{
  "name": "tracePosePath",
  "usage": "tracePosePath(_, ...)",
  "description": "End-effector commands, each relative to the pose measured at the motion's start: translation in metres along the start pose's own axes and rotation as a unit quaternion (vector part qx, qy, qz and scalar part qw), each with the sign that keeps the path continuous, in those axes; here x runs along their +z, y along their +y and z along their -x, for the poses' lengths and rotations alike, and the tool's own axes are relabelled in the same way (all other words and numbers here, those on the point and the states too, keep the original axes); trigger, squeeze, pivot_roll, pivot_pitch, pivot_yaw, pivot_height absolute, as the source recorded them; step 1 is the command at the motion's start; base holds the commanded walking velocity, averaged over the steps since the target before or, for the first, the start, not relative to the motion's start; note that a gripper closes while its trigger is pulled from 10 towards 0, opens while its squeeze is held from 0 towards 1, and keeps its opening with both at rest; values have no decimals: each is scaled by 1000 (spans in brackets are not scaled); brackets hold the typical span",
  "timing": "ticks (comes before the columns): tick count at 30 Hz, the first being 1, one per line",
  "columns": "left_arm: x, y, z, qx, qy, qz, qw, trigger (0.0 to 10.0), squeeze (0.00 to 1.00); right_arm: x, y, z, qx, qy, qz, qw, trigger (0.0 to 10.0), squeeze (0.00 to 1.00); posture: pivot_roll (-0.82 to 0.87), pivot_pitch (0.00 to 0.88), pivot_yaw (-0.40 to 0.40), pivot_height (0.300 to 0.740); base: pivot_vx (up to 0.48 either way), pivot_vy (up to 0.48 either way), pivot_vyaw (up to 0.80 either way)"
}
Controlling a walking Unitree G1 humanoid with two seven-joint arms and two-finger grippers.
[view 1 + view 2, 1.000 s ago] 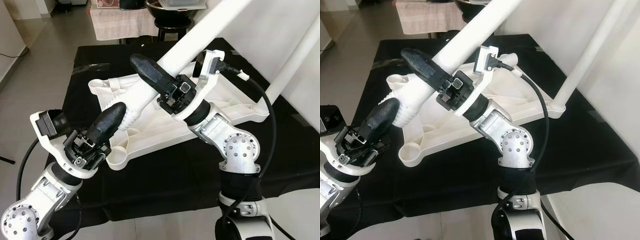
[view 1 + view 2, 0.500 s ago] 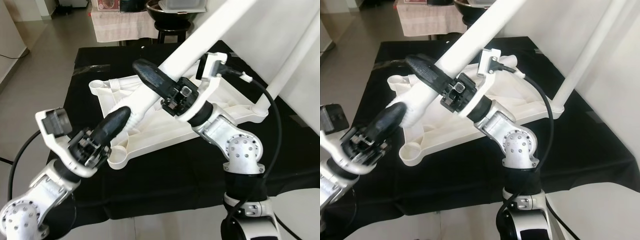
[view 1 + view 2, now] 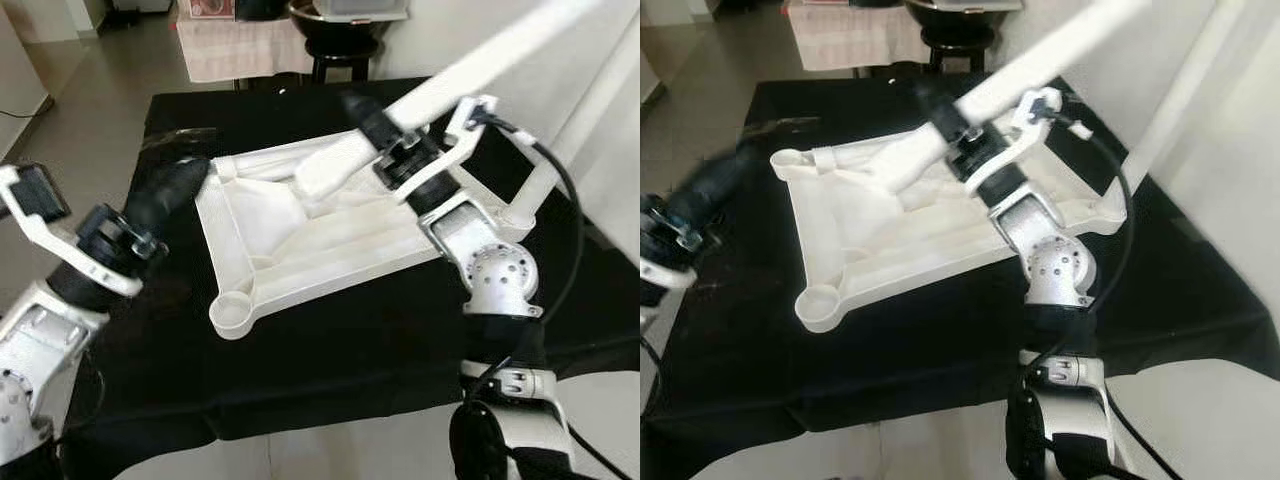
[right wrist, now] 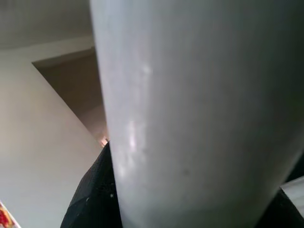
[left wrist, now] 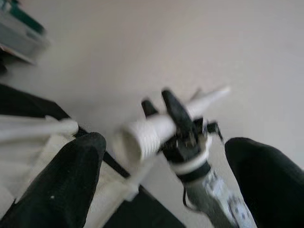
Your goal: Building children table
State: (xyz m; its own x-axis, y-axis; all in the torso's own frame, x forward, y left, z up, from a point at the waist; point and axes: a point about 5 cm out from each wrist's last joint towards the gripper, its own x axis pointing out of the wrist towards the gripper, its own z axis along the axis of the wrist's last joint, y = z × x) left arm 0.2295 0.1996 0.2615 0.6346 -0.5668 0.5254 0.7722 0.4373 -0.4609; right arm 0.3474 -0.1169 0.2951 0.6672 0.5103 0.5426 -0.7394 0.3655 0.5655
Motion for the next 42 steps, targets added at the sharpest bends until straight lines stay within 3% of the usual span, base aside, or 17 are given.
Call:
tracePosePath(1, -8, -3, 3, -6, 37, -15, 999, 10000, 1000, 7, 7, -4, 26, -17, -20, 999, 0, 0, -157, 116, -31, 740, 0, 0, 0)
tracePosePath(2, -8, -3, 3, -6, 37, -15, 999, 10000, 1000, 7, 7, -4, 26, -17, -20, 999, 0, 0, -157, 116, -31, 740, 0, 0, 0)
tracePosePath(3, -8, 6, 4, 30, 38, -28, 998, 10000, 0, 9, 7, -4, 28, -21, -15, 999, 0, 0, -159, 117, -31, 740, 0, 0, 0)
tracePosePath(7, 13, 22, -17, 133, 26, -135, 982, 10000, 0, 5, 0, -6, -3, 8, 77, 997, 0, 0, -155, 119, -37, 740, 0, 0, 0)
tracePosePath(9, 13, 22, -17, 133, 26, -135, 982, 10000, 0, 5, 0, -6, -3, 8, 77, 997, 0, 0, -155, 119, -37, 740, 0, 0, 0)
tracePosePath(10, 33, 24, -36, 181, 9, -210, 961, 10000, 0, -1, -5, -7, -27, 36, 148, 988, 0, 0, -147, 120, -41, 740, 0, 0, 0)
tracePosePath(12, 82, 10, -89, 255, 1, -402, 879, 10000, 0, -15, -13, -7, -51, 81, 250, 963, 1333, 0, -134, 127, -41, 740, 0, 0, 0)
tracePosePath(13, 82, 10, -89, 255, 1, -402, 879, 10000, 0, -15, -13, -7, -51, 81, 250, 963, 1333, 0, -134, 127, -41, 740, 0, 0, 0)
tracePosePath(14, 105, -4, -113, 285, -5, -475, 832, 10000, 0, -19, -16, -7, -63, 89, 264, 958, 10000, 0, -128, 135, -44, 740, 0, 0, 0)
tracePosePath(15, 105, -4, -113, 285, -5, -475, 832, 10000, 0, -19, -16, -7, -63, 89, 264, 958, 10000, 0, -128, 135, -44, 740, 0, 0, 0)
tracePosePath(16, 120, -15, -125, 306, -12, -517, 799, 10000, 0, -21, -17, -7, -71, 92, 268, 957, 10000, 0, -128, 135, -44, 740, 0, 0, 0)
tracePosePath(17, 120, -15, -125, 306, -12, -517, 799, 10000, 0, -21, -17, -7, -71, 92, 268, 957, 10000, 0, -128, 135, -44, 740, 0, 0, 0)
tracePosePath(19, 136, -64, -179, 254, 4, -605, 755, 10000, 0, -19, -19, -4, -83, 100, 279, 951, 10000, 0, -116, 178, -52, 740, 0, 0, 0)
tracePosePath(27, 130, -92, -211, 226, -14, -606, 763, 10000, 0, -19, -21, 1, -83, 107, 299, 945, 10000, 0, -125, 208, -54, 740, 0, 0, 0)
tracePosePath(32, 129, -93, -209, 243, -10, -615, 750, 10000, 0, -21, -20, 1, -77, 114, 306, 942, 10000, 0, -130, 214, -62, 740, 0, 0, 0)
tracePosePath(36, 120, -92, -210, 232, 15, -607, 760, 10000, 0, -22, -20, 1, -71, 121, 308, 941, 10000, 0, -131, 214, -63, 740, 0, 0, 0)
tracePosePath(42, 95, -43, -168, 274, 17, -556, 784, 10000, 0, -53, -7, 9, 23, 189, 328, 925, 10000, 0, -122, 208, -52, 740, 0, 0, 0)
